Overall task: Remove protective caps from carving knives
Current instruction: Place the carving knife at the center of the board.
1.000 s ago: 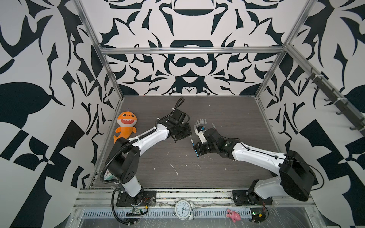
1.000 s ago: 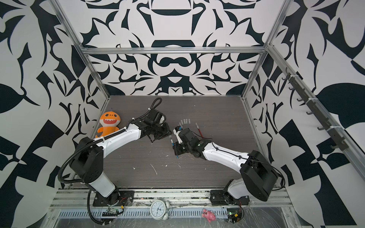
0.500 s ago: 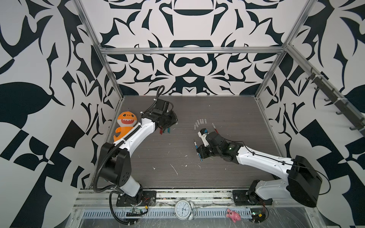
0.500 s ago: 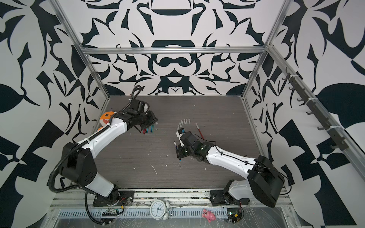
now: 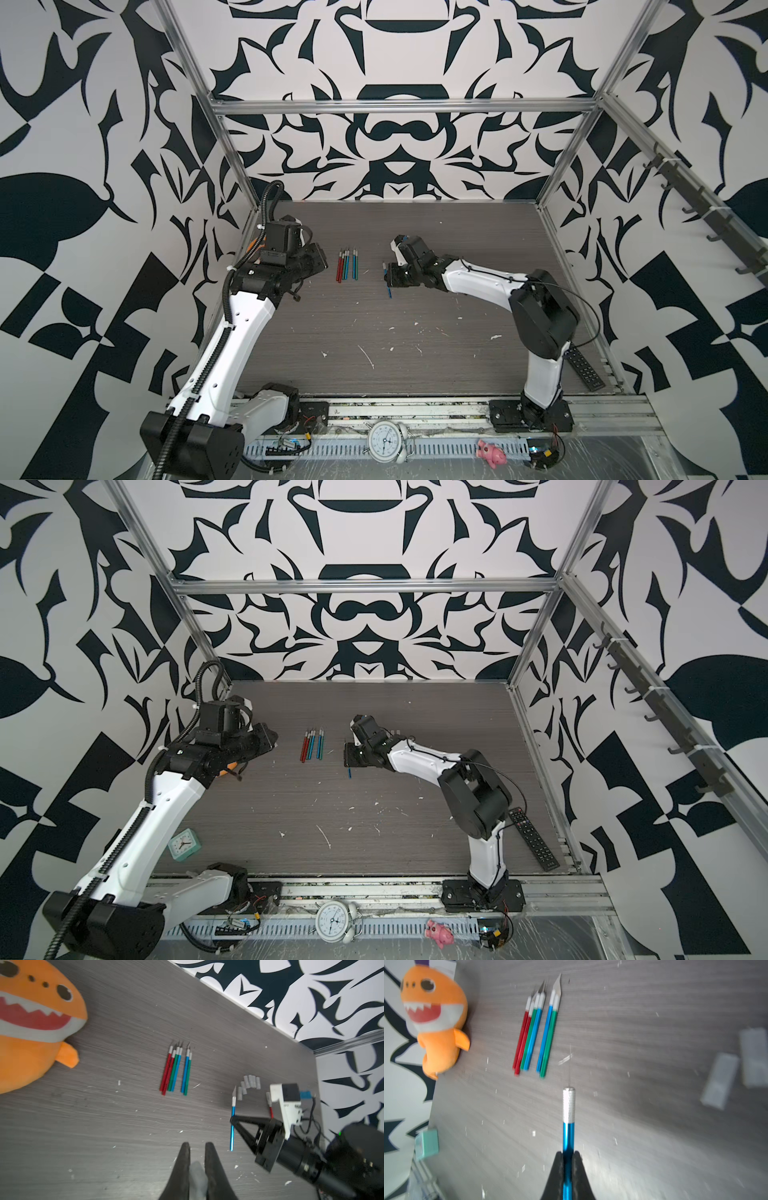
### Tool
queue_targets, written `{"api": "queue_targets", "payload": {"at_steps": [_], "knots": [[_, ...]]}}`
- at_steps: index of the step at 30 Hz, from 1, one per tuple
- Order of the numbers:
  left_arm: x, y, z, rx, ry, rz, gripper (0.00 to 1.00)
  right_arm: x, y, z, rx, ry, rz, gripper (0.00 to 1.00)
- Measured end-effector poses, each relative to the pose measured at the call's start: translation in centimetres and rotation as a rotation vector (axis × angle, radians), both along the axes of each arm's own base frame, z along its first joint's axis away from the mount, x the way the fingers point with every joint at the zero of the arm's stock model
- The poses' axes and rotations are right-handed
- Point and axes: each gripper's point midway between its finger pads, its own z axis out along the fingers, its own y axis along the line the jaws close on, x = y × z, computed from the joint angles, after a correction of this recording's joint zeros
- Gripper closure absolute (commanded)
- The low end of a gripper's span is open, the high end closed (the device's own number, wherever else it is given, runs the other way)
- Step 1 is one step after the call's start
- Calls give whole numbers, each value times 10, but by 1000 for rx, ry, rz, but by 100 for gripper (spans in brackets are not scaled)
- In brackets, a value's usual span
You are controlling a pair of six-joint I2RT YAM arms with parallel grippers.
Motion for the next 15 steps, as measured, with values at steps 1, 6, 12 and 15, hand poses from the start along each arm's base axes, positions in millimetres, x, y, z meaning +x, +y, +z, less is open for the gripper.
{"api": "queue_targets", "payload": {"at_steps": [1,6,12,15], "knots": [[-6,5,-5,24,2,4,100,7,5,-5,3,8,-4,100],[-30,26,-28,124,18,35,100,37,29,-33,20,49,-14,100],[-33,37,-25,176,-11,63,100,56,45,-55,32,75,-19,100],[-33,39,-25,190,-14,66,100,61,50,-55,41,85,-25,100]]}}
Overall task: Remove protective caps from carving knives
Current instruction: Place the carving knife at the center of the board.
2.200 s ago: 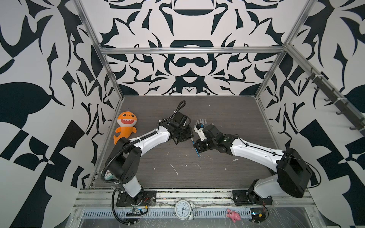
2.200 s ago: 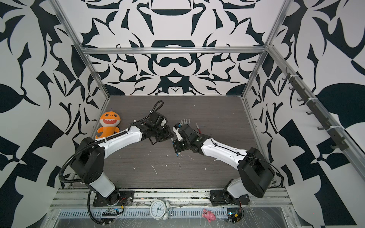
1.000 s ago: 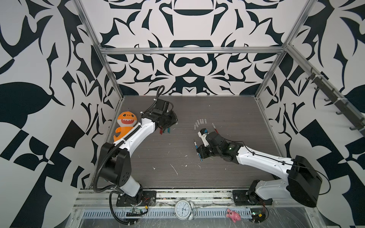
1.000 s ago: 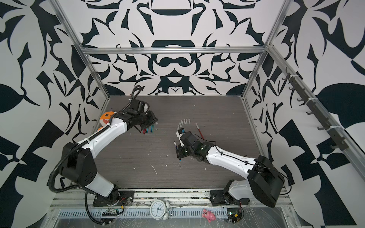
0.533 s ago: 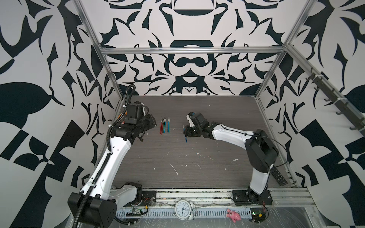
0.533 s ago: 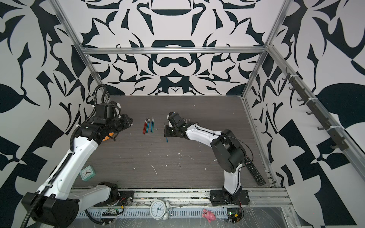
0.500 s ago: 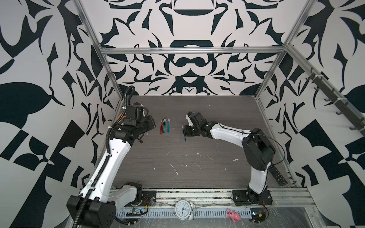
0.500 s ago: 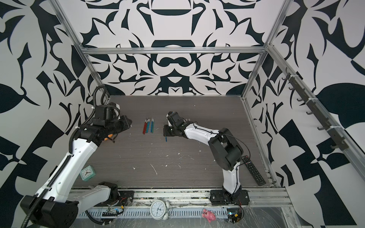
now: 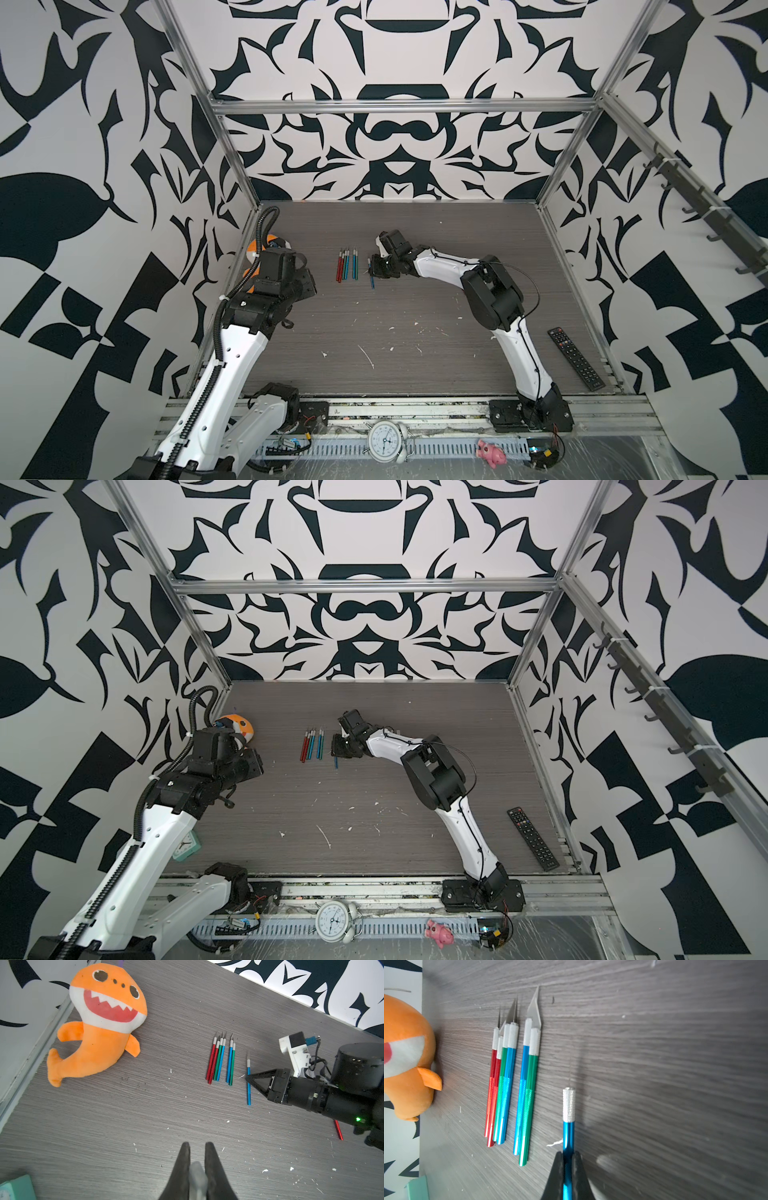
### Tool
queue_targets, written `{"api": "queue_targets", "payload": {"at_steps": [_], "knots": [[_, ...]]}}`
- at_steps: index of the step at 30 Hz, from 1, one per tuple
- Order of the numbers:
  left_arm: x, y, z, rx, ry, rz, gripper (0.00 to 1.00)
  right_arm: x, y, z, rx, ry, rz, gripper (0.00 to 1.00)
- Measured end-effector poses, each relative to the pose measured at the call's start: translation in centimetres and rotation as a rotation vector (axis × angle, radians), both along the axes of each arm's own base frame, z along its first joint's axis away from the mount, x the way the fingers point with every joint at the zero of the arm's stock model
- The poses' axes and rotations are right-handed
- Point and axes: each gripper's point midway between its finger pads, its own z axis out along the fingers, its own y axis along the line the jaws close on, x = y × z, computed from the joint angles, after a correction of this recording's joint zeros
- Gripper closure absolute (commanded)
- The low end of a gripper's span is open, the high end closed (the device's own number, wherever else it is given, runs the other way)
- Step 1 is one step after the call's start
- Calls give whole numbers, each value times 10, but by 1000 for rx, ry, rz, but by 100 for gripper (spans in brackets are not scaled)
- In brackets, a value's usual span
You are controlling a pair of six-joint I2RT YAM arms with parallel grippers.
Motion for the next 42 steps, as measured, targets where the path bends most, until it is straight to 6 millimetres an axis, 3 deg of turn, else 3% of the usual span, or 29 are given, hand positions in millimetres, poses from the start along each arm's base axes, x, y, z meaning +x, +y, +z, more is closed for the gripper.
{"api": "queue_targets", "payload": {"at_steps": [9,16,25,31,35,42], "knots": [[0,-2,0,23,-5,-13,100,25,30,1,77,-7,-3,100],[-1,-3,0,34,-6,-23,100,25,37,1,91,5,-7,80],[0,-3,0,39,-4,-26,100,21,42,7,105,13,-15,67],[1,-5,-4,41,9,-34,100,13,35,19,75,30,-5,59],[3,-8,-9,37,31,-44,100,4,26,63,78,-20,20,47],[8,-20,-28,7,110,-79,100,-20,-16,207,156,-260,28,27]]}}
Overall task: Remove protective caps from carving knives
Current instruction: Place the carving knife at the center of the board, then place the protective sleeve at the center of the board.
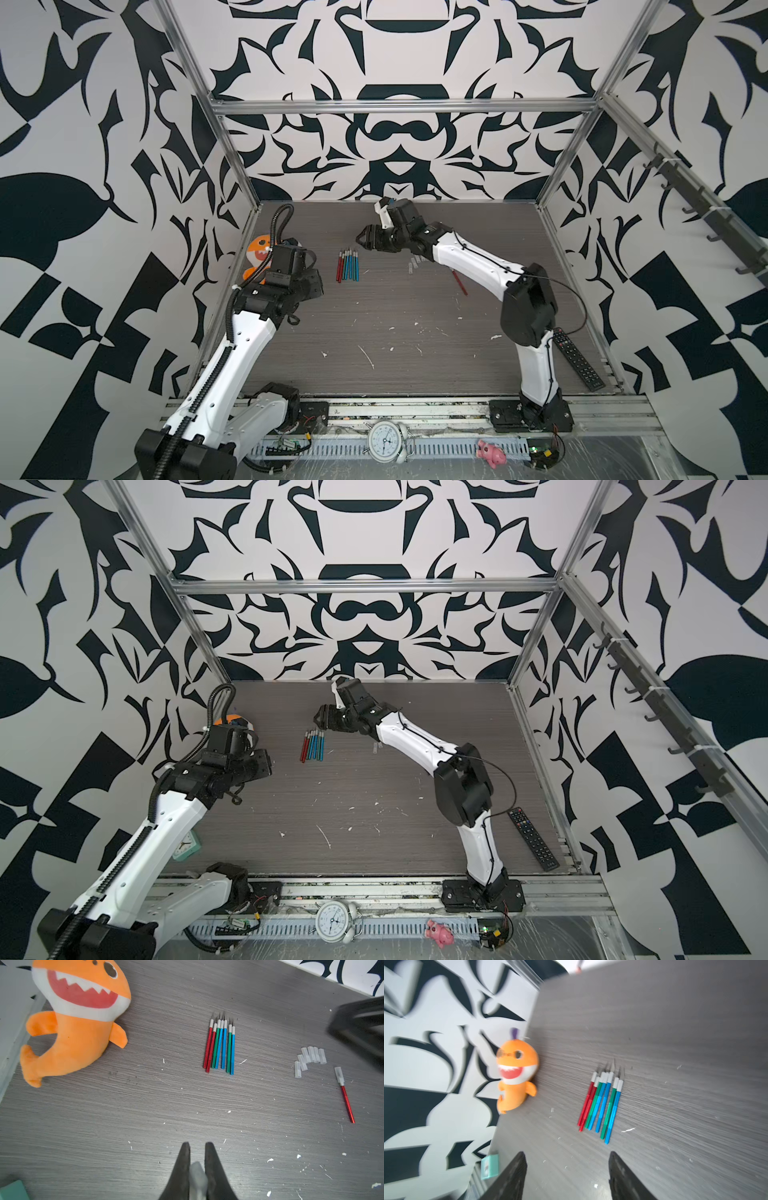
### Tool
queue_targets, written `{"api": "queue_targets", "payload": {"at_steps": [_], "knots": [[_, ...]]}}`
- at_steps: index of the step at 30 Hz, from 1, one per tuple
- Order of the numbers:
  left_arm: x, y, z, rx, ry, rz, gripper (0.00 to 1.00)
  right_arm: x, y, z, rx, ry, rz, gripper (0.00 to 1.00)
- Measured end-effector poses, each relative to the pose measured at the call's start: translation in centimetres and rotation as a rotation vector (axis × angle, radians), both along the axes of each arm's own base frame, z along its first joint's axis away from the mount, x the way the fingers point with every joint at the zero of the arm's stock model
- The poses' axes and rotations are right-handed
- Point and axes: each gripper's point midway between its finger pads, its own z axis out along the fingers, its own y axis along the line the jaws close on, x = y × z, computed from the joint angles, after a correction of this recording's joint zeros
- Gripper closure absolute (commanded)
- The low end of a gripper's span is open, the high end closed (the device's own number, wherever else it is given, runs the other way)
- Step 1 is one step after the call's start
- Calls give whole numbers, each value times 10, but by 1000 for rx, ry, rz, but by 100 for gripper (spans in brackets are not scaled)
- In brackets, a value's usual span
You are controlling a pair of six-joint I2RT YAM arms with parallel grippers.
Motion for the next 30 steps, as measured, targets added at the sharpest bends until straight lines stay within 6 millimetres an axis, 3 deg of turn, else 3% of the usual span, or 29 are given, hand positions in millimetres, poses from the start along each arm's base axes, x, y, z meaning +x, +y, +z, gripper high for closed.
{"api": "queue_targets", "payload": {"at_steps": [3,6,11,16,19,24,30], "knots": [[7,-10,-3,-31,35,-13,100,-15,-32,38,21,-66,-27,18],[17,-28,2,-58,49,-36,100,-24,-77,43,0,-90,-97,8],[39,-76,1,-111,107,-110,100,-34,-165,-3,-97,-30,-260,3],[69,-125,-29,-138,220,-169,100,-53,-239,-55,-175,63,-421,0],[86,-150,-48,-140,269,-199,100,-71,-256,-64,-200,69,-452,0],[110,-191,-78,-144,333,-250,100,-90,-273,-56,-222,15,-483,0],[120,-221,-112,-143,404,-290,100,-103,-287,-57,-255,-13,-512,0]]}}
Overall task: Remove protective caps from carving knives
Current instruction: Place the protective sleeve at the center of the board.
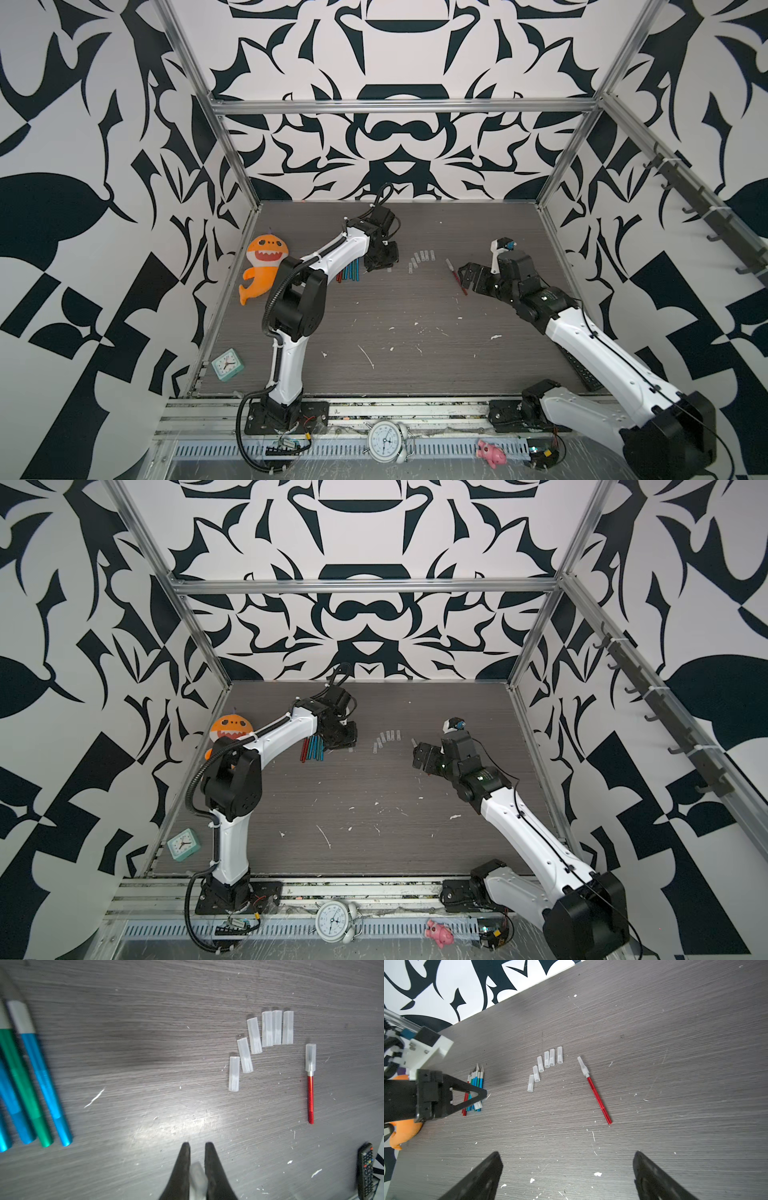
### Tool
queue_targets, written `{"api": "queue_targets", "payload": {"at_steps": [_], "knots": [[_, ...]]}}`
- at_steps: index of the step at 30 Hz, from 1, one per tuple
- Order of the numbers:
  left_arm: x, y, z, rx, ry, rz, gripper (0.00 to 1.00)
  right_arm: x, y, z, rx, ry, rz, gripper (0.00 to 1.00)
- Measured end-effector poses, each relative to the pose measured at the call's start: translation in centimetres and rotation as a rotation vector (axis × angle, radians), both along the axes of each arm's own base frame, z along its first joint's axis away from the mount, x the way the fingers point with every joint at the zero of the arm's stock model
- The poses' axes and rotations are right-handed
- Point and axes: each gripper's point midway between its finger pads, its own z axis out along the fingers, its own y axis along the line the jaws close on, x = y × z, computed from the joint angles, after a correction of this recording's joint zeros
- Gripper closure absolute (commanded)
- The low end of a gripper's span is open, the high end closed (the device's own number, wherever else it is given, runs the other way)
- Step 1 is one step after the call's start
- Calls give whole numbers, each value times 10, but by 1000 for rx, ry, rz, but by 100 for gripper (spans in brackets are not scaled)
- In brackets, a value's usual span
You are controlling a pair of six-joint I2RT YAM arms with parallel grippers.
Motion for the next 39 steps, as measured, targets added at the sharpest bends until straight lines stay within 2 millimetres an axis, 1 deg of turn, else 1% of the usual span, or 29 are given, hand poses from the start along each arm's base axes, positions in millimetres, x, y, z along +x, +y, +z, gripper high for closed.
{"api": "queue_targets", "payload": {"at_steps": [5,9,18,28,31,35,39], "knots": [[9,-16,-16,-7,26,-18,100,-5,-4,-3,-14,5,-3,0],[14,-23,-24,-11,39,-24,100,-8,-5,-8,-19,18,-3,0],[19,-32,-43,-11,72,-32,100,-10,-6,-13,-26,31,-6,0],[30,-41,-55,-16,78,-29,100,-13,-5,-25,-28,62,0,0],[32,-44,-54,-22,79,-30,95,-12,-4,-29,-29,73,3,0],[34,-48,-56,-29,75,-34,85,-10,-2,-36,-32,92,7,1],[36,-51,-56,-35,72,-36,81,-9,-1,-45,-39,119,11,2]]}}
